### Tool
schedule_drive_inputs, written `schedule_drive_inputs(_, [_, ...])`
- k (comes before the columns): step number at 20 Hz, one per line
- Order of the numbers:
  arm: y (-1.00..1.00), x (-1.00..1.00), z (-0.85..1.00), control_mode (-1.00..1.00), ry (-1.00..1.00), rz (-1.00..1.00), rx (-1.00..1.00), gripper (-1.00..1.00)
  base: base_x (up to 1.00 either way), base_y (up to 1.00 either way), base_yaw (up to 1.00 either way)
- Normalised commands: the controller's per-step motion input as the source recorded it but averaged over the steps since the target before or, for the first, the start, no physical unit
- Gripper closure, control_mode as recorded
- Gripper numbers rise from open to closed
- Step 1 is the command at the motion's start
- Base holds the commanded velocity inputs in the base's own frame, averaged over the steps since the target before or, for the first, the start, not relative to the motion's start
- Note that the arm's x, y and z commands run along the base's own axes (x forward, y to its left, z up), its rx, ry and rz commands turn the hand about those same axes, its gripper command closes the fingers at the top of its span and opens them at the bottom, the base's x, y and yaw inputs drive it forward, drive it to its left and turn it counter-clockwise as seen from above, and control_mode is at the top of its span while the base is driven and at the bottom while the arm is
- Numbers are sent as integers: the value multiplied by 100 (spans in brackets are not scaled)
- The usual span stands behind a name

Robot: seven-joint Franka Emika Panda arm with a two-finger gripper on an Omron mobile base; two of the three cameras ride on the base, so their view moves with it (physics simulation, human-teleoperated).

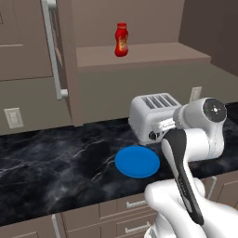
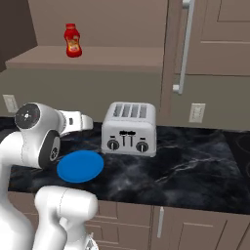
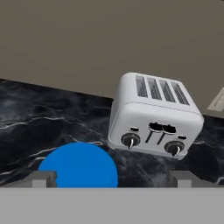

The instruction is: Move the hot dog bun to the plate on the dining table and place the condiment next to that plate. Then navigate to the fridge and take the sausage and place it on the plate as well.

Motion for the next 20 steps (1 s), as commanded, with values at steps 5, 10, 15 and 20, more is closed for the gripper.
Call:
schedule_drive_inputs(5, [0,0,0,100,0,0,0,-100,68,0,3])
schedule_drive_inputs(10, [0,12,17,-100,-13,4,0,-100,33,0,1])
schedule_drive_inputs(15, [10,31,78,-100,-31,9,0,-100,0,0,0])
schedule_drive_inputs(20, [31,37,96,-100,-18,1,-2,-100,0,0,0])
